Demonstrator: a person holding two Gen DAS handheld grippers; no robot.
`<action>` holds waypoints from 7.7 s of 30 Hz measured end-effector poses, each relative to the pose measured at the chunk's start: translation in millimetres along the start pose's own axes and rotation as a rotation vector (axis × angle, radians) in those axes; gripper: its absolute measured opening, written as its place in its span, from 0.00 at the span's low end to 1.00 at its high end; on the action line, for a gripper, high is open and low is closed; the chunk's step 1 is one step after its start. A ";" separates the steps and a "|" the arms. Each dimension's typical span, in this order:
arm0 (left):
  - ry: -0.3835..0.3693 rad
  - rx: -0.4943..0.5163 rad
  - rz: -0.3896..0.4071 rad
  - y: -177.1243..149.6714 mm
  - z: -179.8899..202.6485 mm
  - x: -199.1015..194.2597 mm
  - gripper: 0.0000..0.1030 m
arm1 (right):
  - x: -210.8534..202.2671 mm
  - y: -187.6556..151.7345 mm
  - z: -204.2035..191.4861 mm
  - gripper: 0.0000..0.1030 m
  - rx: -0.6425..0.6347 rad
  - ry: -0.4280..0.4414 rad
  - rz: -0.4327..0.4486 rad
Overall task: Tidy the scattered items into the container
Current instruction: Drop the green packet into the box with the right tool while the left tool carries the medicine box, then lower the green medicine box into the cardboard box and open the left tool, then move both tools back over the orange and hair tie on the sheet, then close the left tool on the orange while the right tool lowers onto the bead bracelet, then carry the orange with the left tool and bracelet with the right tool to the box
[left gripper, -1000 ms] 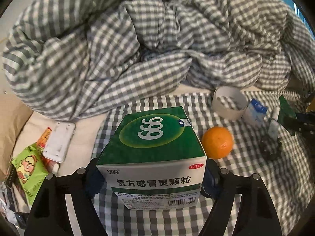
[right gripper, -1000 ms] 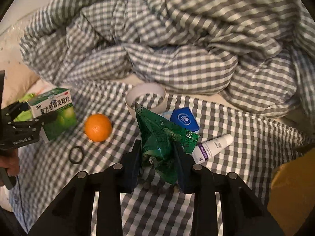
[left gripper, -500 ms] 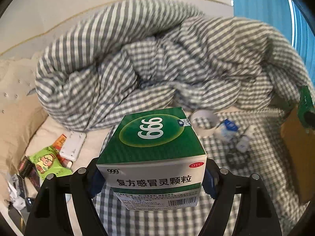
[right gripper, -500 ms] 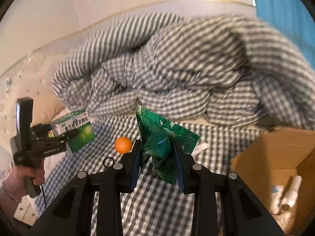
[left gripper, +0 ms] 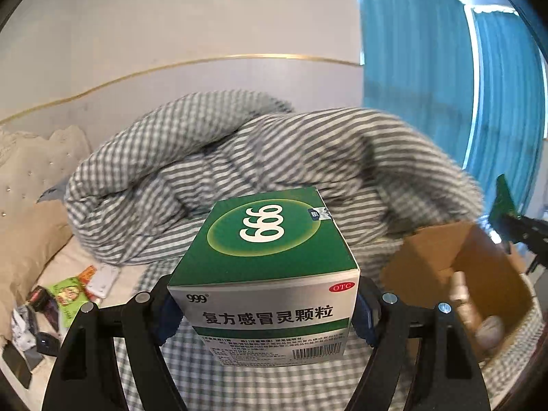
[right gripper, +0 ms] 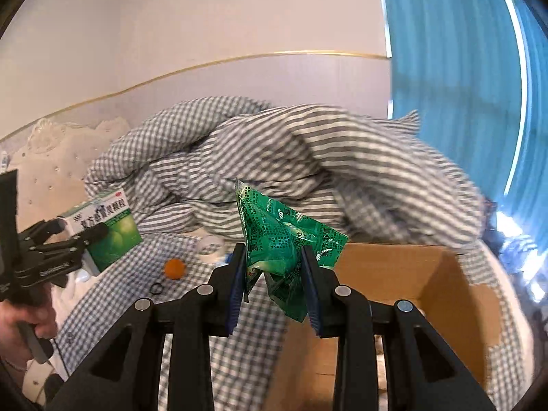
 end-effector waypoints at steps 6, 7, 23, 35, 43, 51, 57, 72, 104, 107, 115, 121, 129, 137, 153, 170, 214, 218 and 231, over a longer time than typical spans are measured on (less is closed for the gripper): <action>-0.070 0.010 0.039 19.3 61.0 -14.4 0.77 | -23.1 2.0 58.1 0.29 0.010 -0.115 0.023; -0.077 0.016 0.042 21.5 69.0 -15.4 0.77 | -24.4 0.4 69.1 0.29 0.015 -0.139 0.021; -0.159 0.087 0.063 45.8 158.5 -17.9 0.77 | -18.2 -38.9 166.6 0.32 0.108 -0.294 -0.083; -0.245 0.125 0.032 46.9 224.6 6.2 0.78 | -54.5 -32.9 193.4 1.00 0.157 -0.327 -0.001; -0.303 0.167 -0.013 40.2 281.6 27.9 0.78 | -75.4 -41.1 228.0 1.00 0.277 -0.340 -0.007; -0.316 0.192 -0.044 37.0 312.5 46.0 0.78 | -90.1 -35.0 238.4 1.00 0.324 -0.333 0.033; -0.314 0.232 -0.069 27.6 322.2 56.3 0.80 | -90.6 -31.5 236.6 1.00 0.322 -0.325 0.048; -0.306 0.293 -0.079 20.3 318.8 50.7 1.00 | -80.0 -29.4 221.2 1.00 0.340 -0.299 0.044; 0.059 -0.101 -0.046 -29.8 -52.6 -38.2 1.00 | 2.3 -13.1 -87.7 1.00 0.107 0.085 -0.003; 0.102 -0.126 -0.050 -42.3 -82.9 -48.0 1.00 | 11.8 -17.0 -112.5 1.00 0.095 0.108 -0.015; 0.184 -0.199 -0.080 -77.3 -143.9 -54.7 1.00 | 41.2 -29.9 -145.1 1.00 0.014 0.093 -0.032; 0.184 -0.211 -0.110 -95.1 -156.2 -33.8 1.00 | 65.3 -39.5 -150.5 1.00 -0.041 0.078 -0.033; 0.129 -0.163 -0.110 -103.3 -134.1 29.0 1.00 | 106.5 -50.4 -123.2 1.00 -0.068 0.003 -0.044; 0.058 -0.101 -0.196 -116.8 -103.3 129.1 1.00 | 156.8 -69.6 -83.1 1.00 -0.027 -0.045 -0.125; -0.022 -0.077 -0.373 -161.0 -78.6 274.7 0.86 | 203.7 -99.0 -50.4 1.00 -0.040 -0.071 -0.234; -0.010 -0.081 -0.392 -174.4 -79.7 269.1 0.56 | 232.2 -136.8 -75.5 1.00 -0.079 0.010 -0.317; 0.090 -0.166 -0.258 -142.5 -134.7 132.8 0.56 | 254.8 -154.1 -145.0 0.11 -0.095 0.164 -0.413; 0.085 -0.160 -0.236 -127.6 -128.1 120.5 0.56 | 231.5 -136.3 -148.2 0.10 -0.086 0.193 -0.376; 0.050 -0.096 -0.120 -60.0 -84.1 61.8 0.56 | 127.0 -74.2 -138.0 0.10 -0.070 0.233 -0.201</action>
Point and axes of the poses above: each gripper's, at about its wrist camera, not at the fingertips, and x roughly the way its jaws point, z to its right, y to its top, the point moved 9 cm from there along x, roughly the way its jaws point, and after that the axes turned 12 degrees about x, right-handed, at the moved point
